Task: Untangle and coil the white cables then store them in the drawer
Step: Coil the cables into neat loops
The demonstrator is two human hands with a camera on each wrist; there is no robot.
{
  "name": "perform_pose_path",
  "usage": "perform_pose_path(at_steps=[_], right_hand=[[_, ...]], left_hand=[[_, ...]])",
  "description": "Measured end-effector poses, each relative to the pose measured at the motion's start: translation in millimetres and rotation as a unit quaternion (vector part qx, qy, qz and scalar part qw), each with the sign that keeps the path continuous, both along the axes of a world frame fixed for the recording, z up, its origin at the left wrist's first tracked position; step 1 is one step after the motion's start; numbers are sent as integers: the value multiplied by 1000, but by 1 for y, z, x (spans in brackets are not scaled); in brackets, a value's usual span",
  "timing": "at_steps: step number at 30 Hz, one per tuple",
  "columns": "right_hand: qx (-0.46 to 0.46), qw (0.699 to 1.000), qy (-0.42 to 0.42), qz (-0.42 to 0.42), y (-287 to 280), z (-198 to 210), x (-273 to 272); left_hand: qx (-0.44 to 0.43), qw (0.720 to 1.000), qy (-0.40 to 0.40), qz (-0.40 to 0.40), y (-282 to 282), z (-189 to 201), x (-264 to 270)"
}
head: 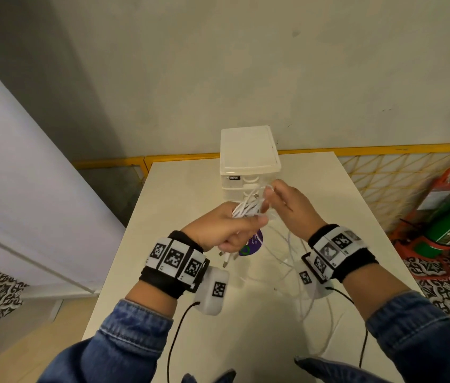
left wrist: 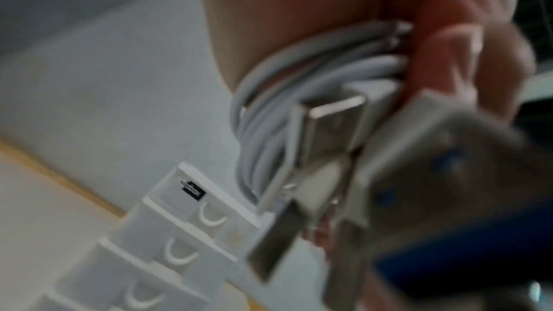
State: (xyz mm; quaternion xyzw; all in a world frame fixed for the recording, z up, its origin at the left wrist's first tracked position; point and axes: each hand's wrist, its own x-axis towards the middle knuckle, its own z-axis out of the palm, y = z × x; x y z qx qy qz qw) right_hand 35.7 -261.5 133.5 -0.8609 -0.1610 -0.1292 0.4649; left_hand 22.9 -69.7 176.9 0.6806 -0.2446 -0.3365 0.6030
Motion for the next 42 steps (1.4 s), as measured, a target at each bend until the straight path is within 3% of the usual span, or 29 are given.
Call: perform_pose_path(at_steps=[2,6,11,13,17,20,23,25,27,29,34,38,40,42], right_hand=[[-65,997,-31,22,4,-4,-2],[-92,995,-22,21,11,-16,-5],[-144,988,51,31,13,-52,-20],[-156,984,76,40,17,-61,-23],[-179,968,155,78,29,-73,-30],[-184,967,143,104,32,-75,-38],[-171,979,52,99,37,-61,-42],[-154,985,0,79,38,-45,-39],[-130,988,-52,66,36,-31,-38],[-134,983,-110,64,32,-19,-37],[-154,972,-179,17,13,-10,-20],[-209,959,-191,-18,3,-8,-10],[-247,951,-180,-36,1,-11,-7],[-280,948,-139,-58,-1,-19,-4]], left_hand=[[-69,997,30,-15,-2,2,2],[-206,973,105,-11,-2,-2,10],[-371,916,151,21,5,9,24],[-399,903,147,59,5,12,26],[-435,868,98,219,-3,15,31],[-358,862,-43,357,-1,19,41],[-150,865,-211,429,6,7,48],[-1,873,-298,386,9,-9,49],[132,882,-336,301,10,-22,44],[167,907,-306,237,10,-29,38],[98,982,-131,90,7,-23,19],[121,986,-116,6,1,-17,15],[109,989,-96,16,-1,-18,14],[38,997,-59,42,1,-19,11]])
